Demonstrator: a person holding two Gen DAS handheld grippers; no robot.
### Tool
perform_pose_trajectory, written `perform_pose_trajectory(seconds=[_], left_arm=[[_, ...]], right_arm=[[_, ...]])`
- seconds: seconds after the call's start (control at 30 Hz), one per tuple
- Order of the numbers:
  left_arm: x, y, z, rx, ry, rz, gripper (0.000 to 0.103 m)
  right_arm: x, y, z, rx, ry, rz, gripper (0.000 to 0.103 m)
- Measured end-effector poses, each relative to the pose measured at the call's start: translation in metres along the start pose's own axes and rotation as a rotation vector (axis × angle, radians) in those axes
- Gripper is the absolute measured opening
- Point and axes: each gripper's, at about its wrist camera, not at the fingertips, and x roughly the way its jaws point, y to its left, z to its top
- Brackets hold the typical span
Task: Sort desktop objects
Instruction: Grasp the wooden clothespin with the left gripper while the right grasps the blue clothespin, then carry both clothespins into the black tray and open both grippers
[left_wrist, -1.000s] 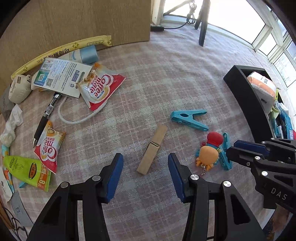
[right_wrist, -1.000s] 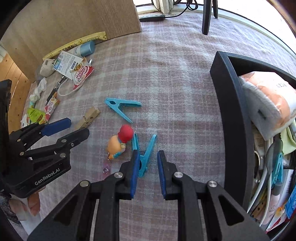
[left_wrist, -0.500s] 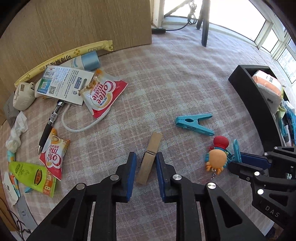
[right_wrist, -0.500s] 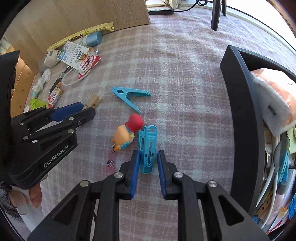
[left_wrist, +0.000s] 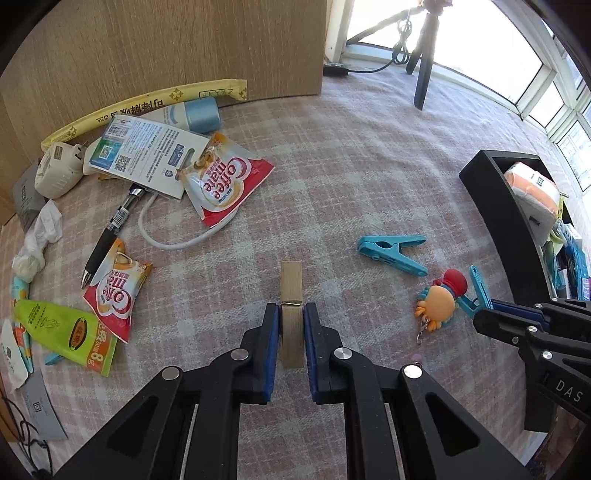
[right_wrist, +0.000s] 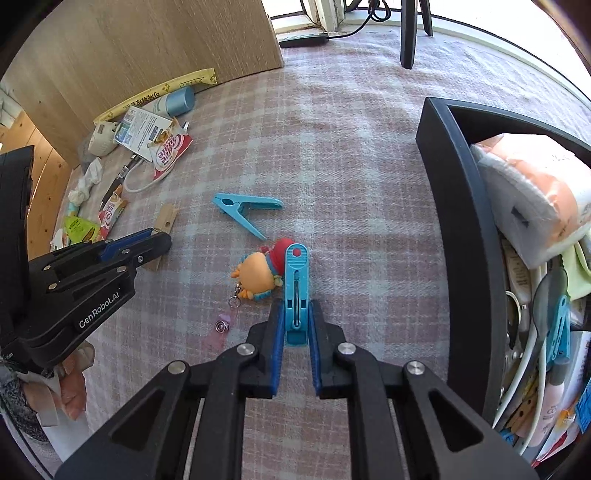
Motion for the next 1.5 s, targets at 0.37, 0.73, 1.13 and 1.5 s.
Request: perform_pose_trajectory(seconds=[0.37, 0.73, 1.13, 1.5], left_arm=[[-0.027, -0.029, 0.006, 0.023, -0.040, -0.064, 0.012], [-0.065, -0.137, 0.015, 0.216, -0.084, -0.183, 0.012], [-0.081, -0.260, 0.009, 0.402, -0.058, -0.302, 0.012], [-0.094, -0.311, 0.001, 0.498, -0.061, -0.323, 0.012]], right_arm=[[-0.056, -0.030, -0.007, 0.078, -0.079, 0.015, 0.012], [-0.121, -0.096, -0.013, 0.177, -0.196, -0.083, 0.012], [-0.170, -0.178, -0.041, 0.306, -0.248, -0.205, 0.012], [-0.186, -0.214, -0.063, 0.380, -0.262, -0.237, 0.012]])
